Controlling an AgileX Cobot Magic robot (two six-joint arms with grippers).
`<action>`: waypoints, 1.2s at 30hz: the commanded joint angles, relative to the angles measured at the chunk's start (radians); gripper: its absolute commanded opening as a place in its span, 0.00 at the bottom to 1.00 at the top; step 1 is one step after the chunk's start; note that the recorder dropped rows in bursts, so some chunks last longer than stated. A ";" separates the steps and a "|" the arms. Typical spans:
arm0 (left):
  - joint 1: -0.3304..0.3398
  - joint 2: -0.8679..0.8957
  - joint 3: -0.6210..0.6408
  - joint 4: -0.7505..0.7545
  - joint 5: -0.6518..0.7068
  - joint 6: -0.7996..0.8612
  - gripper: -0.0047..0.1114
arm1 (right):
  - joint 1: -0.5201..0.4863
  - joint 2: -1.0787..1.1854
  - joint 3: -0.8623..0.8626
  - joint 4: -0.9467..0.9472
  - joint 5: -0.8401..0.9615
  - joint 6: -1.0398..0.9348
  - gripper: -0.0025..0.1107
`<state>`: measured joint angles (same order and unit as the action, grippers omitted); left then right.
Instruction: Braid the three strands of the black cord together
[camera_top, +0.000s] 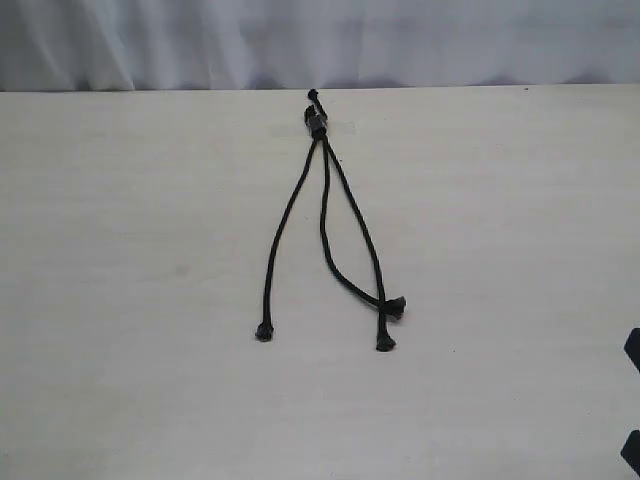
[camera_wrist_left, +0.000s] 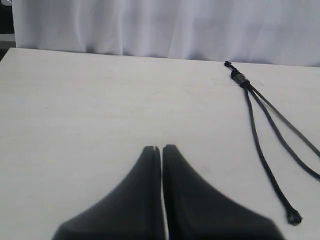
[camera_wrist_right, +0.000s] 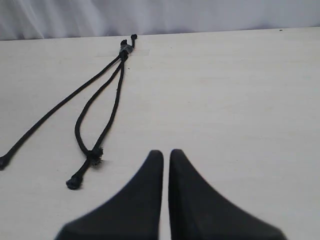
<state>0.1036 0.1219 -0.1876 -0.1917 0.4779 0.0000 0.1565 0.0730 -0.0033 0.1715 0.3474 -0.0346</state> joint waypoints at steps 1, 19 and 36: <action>0.001 -0.002 0.005 0.000 -0.016 0.000 0.06 | -0.002 -0.007 0.003 0.003 -0.013 0.006 0.06; 0.001 -0.002 0.005 0.000 -0.016 0.000 0.06 | -0.002 -0.007 0.003 0.003 -0.029 0.006 0.06; 0.001 -0.002 0.005 0.000 -0.016 0.000 0.06 | -0.002 -0.007 0.003 0.003 -0.586 0.006 0.06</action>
<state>0.1036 0.1219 -0.1876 -0.1917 0.4761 0.0000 0.1565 0.0730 -0.0033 0.1715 -0.2071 -0.0346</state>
